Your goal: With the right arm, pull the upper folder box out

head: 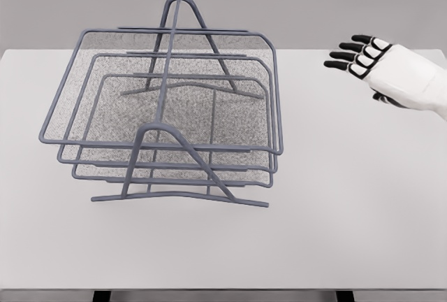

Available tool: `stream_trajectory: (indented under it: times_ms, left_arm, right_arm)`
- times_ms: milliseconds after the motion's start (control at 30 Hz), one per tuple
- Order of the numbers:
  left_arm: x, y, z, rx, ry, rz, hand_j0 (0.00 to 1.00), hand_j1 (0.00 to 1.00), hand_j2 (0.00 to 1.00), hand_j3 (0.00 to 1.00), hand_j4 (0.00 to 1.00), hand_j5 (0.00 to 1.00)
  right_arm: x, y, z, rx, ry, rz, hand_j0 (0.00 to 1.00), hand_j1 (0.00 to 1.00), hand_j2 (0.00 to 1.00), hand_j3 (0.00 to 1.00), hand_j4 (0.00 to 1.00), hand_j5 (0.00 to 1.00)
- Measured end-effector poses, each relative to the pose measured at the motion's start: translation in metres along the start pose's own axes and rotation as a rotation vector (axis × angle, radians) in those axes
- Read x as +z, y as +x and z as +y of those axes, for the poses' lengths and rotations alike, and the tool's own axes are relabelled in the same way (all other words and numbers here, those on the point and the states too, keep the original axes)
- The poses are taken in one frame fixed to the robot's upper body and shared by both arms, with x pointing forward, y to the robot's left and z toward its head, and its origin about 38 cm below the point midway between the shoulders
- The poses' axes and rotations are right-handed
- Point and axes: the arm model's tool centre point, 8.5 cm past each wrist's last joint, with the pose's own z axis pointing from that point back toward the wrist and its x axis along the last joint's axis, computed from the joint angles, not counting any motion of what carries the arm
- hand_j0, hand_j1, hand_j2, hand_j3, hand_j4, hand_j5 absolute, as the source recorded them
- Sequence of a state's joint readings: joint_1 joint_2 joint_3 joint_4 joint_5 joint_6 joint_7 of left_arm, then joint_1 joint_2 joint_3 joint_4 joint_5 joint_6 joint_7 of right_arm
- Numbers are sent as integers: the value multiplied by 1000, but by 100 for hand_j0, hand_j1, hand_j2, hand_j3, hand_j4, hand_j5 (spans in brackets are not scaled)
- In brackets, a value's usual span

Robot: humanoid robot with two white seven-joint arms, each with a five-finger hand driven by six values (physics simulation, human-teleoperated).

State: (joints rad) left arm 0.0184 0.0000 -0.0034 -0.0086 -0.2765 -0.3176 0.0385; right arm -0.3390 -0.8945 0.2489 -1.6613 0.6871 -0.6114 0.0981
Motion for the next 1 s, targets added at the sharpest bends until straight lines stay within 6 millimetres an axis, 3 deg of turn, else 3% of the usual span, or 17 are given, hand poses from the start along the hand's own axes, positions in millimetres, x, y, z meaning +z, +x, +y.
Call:
stream_trajectory:
  times_ms: [100,167,233,267,400,500,1000]
  left_arm:
    - [0,0,0,0,0,0,100,100,100,100,100,100]
    - [0,0,0,0,0,0,100,100,100,100,100,100]
    - [0,0,0,0,0,0,100,100,100,100,100,100]
    - [0,0,0,0,0,0,100,100,100,100,100,100]
    - [0,0,0,0,0,0,100,100,100,100,100,100]
    - [0,0,0,0,0,0,100,100,100,100,100,100]
    - [0,0,0,0,0,0,100,100,100,100,100,100]
  right_arm:
    - [-3,2,-1,-4,-6,-7,100,100,100,100,100,100]
    - [-9,8,-10,6,-37,-30,100,100,100,100,100,100]
    - [-23,9,-37,54,-91,-62,100,100,100,100,100,100]
    - [-29,15,-38,49,-97,-86,100,100,100,100,100,100]
    - [-42,37,-22,7,-76,-153,100,100,100,100,100,100]
    - [-47,38,-29,-21,-91,-177,100,100,100,100,100,100]
    - [-62,73,4,-114,-17,-280,100,100,100,100,100,100]
